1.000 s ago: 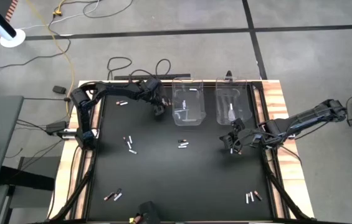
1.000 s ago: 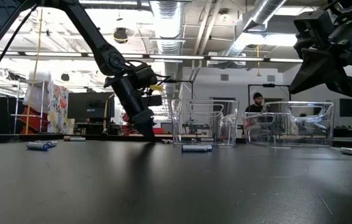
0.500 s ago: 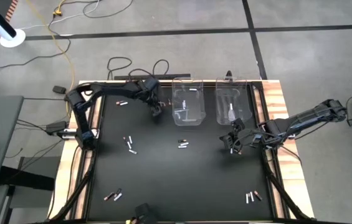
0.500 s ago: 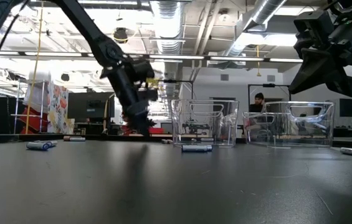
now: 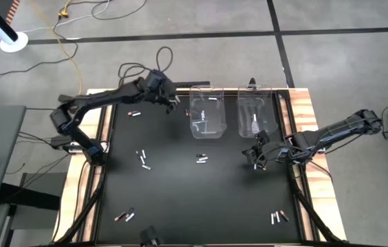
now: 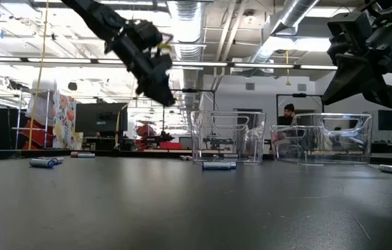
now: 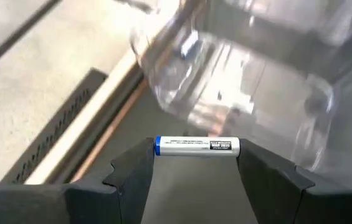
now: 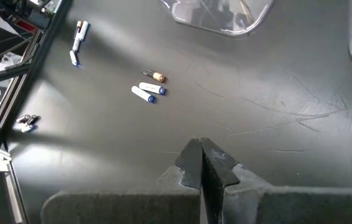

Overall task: Sort batteries
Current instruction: Put the white battery into the left transparent bin

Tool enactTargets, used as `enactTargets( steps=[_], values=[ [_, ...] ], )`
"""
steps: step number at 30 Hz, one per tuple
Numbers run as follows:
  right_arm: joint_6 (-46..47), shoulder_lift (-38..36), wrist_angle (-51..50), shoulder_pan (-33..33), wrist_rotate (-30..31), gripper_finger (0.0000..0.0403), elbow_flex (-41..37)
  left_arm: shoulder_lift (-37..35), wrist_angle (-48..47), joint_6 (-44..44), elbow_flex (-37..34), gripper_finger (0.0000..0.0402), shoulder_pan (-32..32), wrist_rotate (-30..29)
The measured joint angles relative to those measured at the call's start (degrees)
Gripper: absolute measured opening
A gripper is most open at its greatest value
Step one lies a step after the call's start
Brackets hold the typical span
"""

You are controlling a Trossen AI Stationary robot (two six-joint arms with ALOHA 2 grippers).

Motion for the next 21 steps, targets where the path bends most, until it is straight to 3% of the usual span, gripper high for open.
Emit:
enactTargets(
  steps=[9,21],
  values=[
    [-0.2,0.0,0.0,0.0,0.0,0.0017,0.0,3.9,-2.9,3.0,15.0,0.0220,-0.5,0.7],
    [-0.2,0.0,-0.2,0.0,0.0,0.0017,0.0,25.3,-14.7,6.6,40.5,0.0220,-3.3,4.7]
  ],
)
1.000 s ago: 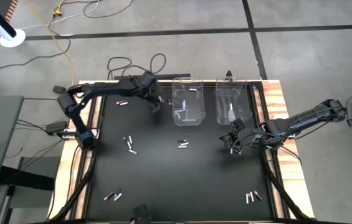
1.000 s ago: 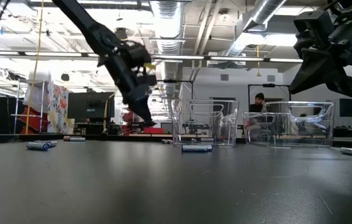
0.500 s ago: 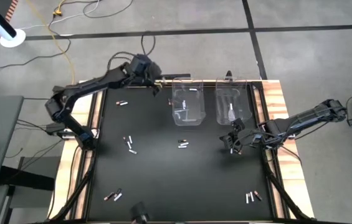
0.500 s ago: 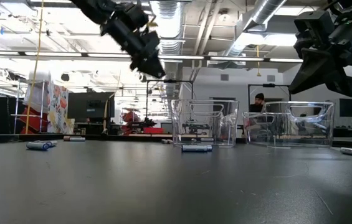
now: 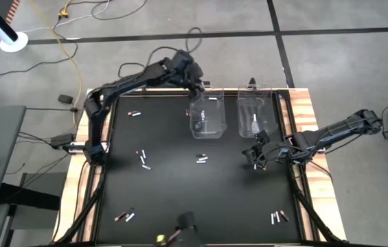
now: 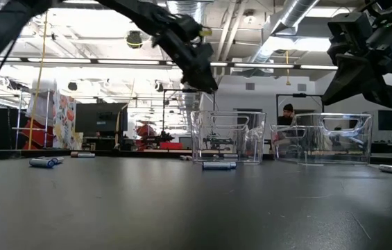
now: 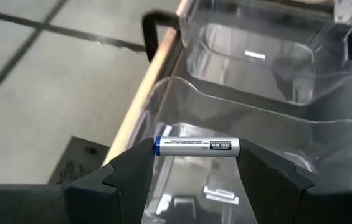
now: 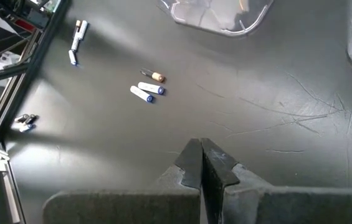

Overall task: Sort batteries
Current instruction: Put the white battery into the left transparent bin

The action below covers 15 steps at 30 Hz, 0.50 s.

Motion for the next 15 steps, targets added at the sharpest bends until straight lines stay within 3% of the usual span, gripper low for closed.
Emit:
enactTargets(
  steps=[5,15],
  values=[
    [0.0,0.0,-0.1,0.0,0.0,0.0017,0.0,6.9,-4.7,1.1,6.0,0.0220,-1.8,-0.1],
    [-0.5,0.0,-3.1,0.0,0.0,0.0017,0.0,14.1,-6.1,-0.8,7.5,0.0220,-4.7,-0.7]
  ],
)
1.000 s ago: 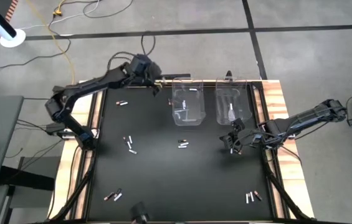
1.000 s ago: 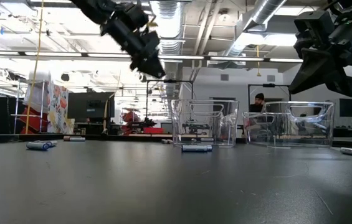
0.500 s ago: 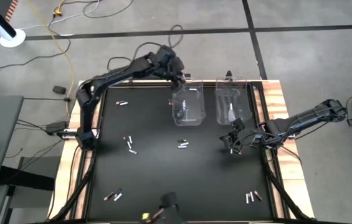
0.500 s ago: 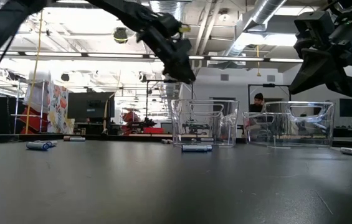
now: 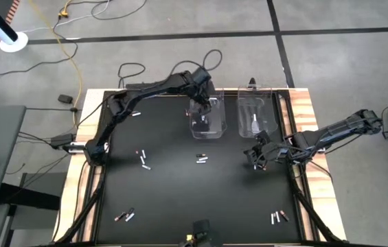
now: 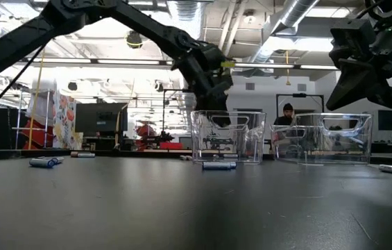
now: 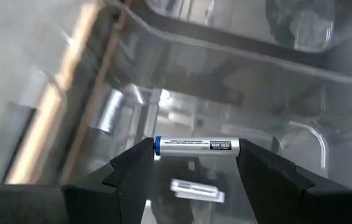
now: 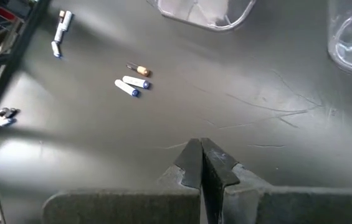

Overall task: Sort batteries
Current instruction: Put the white battery into the left transparent bin

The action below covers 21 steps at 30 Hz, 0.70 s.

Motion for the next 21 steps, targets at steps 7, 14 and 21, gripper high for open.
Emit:
enactTargets(
  steps=[7,14,21],
  values=[
    [-3.8,0.0,-0.7,0.0,0.0,0.0017,0.0,1.1,-0.5,-1.4,-0.3,0.0220,-2.0,-2.8],
    [-6.0,0.0,-0.7,0.0,0.0,0.0017,0.0,1.3,-0.5,3.1,-0.3,0.0220,-3.4,-8.1],
    [-6.2,0.0,-0.6,1.0,0.0,0.0017,0.0,3.4,-0.7,3.0,-0.3,0.0220,-3.7,-8.3]
  ],
)
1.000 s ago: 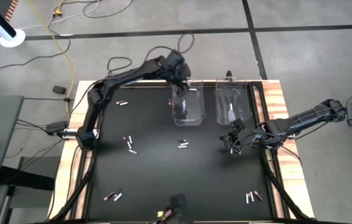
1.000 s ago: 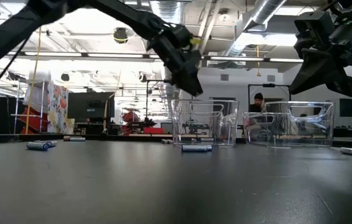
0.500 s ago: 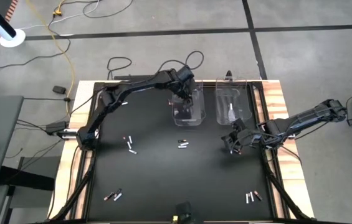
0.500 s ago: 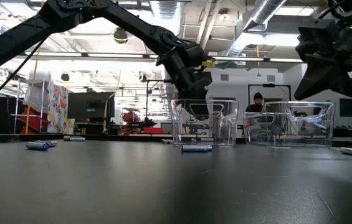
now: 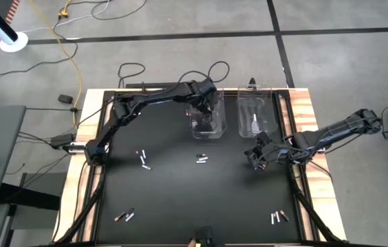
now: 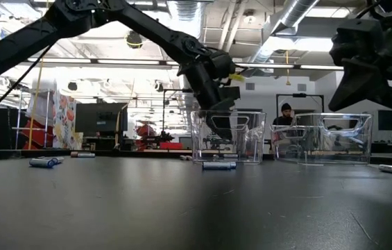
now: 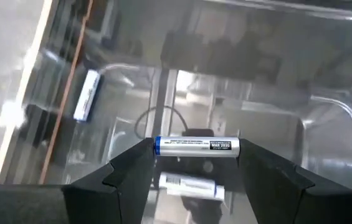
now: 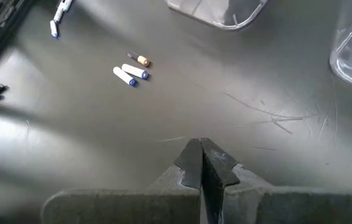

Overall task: Sort batteries
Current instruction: Put the white battery into the left transparent bin, then adjust all the transparent bin

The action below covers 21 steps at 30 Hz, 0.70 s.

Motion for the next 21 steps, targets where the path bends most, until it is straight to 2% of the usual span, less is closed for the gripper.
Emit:
enactTargets(
  steps=[5,10,21],
  values=[
    [0.0,0.0,-0.6,0.9,0.0,0.0017,0.0,2.5,-2.7,-2.5,-0.1,0.0220,-0.2,-1.2],
    [0.0,0.0,-0.5,1.7,0.0,0.0017,0.0,2.1,-3.3,-2.9,-0.1,0.0225,-0.2,-1.9],
    [-0.9,0.0,-0.4,1.8,0.0,0.0017,0.0,2.1,-4.7,-3.1,0.2,0.0274,-0.2,-1.8]
  ],
)
